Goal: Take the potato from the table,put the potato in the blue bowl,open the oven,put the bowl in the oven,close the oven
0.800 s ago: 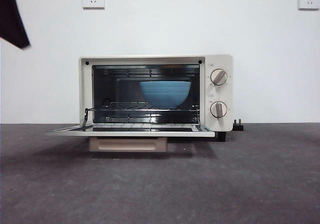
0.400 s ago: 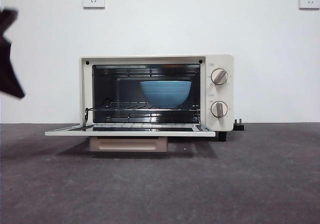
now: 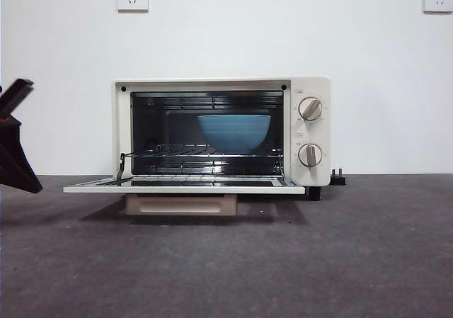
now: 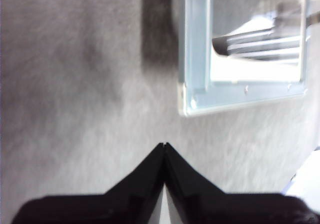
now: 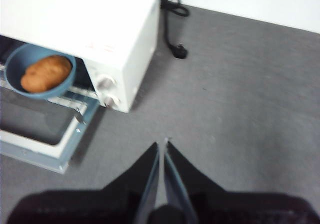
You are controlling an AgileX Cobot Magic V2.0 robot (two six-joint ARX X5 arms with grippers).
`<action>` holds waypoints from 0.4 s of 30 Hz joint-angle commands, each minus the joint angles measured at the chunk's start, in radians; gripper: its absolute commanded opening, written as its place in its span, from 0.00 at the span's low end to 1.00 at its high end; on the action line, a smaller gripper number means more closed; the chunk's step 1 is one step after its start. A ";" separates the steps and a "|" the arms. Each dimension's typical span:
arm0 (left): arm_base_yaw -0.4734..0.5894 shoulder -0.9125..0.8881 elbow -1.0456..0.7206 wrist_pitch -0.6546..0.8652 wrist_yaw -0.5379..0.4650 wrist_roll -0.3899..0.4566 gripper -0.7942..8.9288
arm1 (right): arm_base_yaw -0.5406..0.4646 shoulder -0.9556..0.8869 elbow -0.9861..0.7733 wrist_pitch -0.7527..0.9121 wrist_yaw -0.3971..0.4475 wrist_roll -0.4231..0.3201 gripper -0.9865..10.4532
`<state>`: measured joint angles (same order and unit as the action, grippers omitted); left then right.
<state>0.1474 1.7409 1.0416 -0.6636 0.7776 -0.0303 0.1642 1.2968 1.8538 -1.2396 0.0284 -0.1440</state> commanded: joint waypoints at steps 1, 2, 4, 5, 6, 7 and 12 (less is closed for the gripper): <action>-0.011 0.022 0.001 0.041 0.004 -0.082 0.07 | -0.015 -0.093 -0.096 0.016 -0.002 -0.024 0.11; -0.012 0.026 0.001 0.054 0.003 -0.095 0.07 | -0.020 -0.131 -0.129 0.021 -0.001 -0.026 0.11; -0.019 0.029 0.001 0.071 -0.008 -0.117 0.07 | -0.029 -0.198 -0.182 0.024 0.001 -0.024 0.11; -0.027 0.029 0.002 0.081 -0.027 -0.133 0.07 | -0.032 -0.237 -0.208 0.024 0.001 -0.024 0.11; -0.032 0.029 0.001 0.087 -0.043 -0.146 0.07 | -0.034 -0.265 -0.225 0.021 0.000 -0.023 0.11; -0.037 0.029 0.001 0.089 -0.056 -0.155 0.07 | -0.034 -0.292 -0.240 0.018 0.000 -0.020 0.11; -0.085 0.029 0.001 0.114 -0.130 -0.188 0.07 | -0.034 -0.405 -0.271 -0.030 -0.002 0.022 0.11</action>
<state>0.0711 1.7596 1.0416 -0.5591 0.6548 -0.1940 0.1307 0.9043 1.5909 -1.2697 0.0280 -0.1463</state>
